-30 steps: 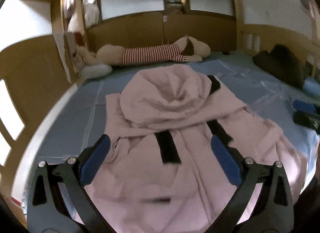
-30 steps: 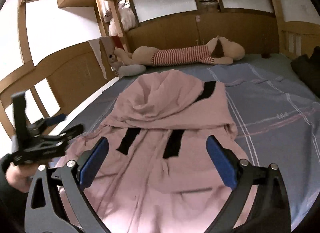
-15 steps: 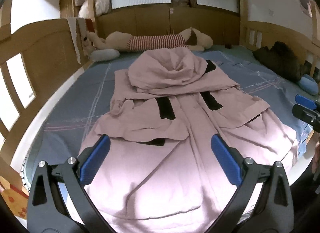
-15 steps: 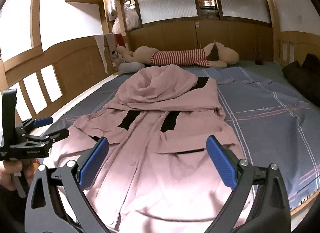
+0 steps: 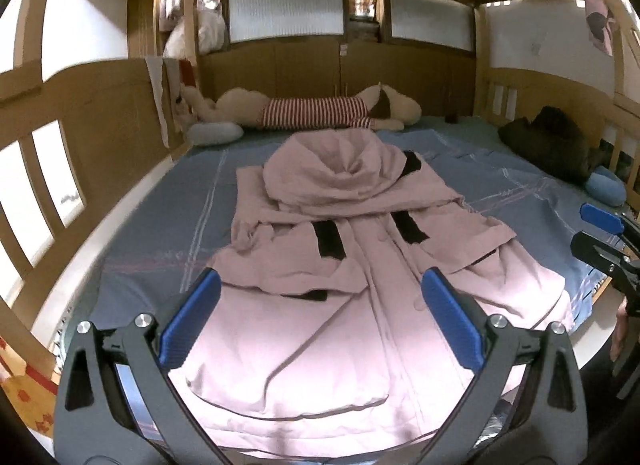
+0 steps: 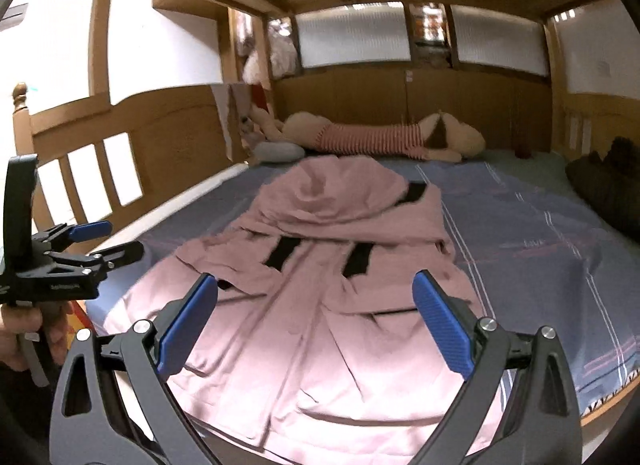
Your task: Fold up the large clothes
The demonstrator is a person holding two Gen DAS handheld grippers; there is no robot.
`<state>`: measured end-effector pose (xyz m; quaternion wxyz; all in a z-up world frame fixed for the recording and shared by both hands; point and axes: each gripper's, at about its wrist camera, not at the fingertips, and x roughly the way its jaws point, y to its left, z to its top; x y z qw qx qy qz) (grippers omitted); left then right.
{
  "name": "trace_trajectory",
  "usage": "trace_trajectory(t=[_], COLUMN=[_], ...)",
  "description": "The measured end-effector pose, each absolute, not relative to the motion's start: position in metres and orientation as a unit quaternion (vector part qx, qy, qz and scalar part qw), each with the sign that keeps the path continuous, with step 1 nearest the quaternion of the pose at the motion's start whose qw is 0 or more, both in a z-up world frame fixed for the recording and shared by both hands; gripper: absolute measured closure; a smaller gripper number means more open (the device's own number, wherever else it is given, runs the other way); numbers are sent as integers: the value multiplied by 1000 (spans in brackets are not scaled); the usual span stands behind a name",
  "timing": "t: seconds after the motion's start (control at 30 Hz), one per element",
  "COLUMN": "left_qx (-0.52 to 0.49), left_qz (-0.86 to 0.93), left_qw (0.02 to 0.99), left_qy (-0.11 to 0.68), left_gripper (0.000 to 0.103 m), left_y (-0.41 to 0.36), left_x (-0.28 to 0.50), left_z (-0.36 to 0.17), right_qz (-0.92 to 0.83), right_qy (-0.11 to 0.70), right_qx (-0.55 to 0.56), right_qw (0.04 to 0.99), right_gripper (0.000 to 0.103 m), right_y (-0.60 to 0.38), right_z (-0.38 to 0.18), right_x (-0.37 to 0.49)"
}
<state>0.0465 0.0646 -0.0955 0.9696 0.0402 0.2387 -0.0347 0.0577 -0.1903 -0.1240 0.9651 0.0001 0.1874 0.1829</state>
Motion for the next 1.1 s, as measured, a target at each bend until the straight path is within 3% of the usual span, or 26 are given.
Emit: trace_trajectory(t=[0.67, 0.87, 0.97, 1.1], left_qx=[53, 194, 280, 376], left_qz=[-61, -66, -73, -77], left_qw=[976, 967, 943, 903], left_qy=[201, 153, 162, 192], left_gripper=[2, 2, 2, 2], left_y=[73, 54, 45, 38], left_x=[-6, -34, -38, -38], left_z=[-64, -72, -97, -132], right_qz=[202, 216, 215, 200], right_qy=[136, 94, 61, 80], right_qx=[-57, -268, -410, -560], right_qw=[968, 934, 884, 800], right_gripper=[5, 1, 1, 1], right_y=[-187, -147, -127, -119], right_z=[-98, -137, -187, -263], right_x=[8, -28, -50, -56])
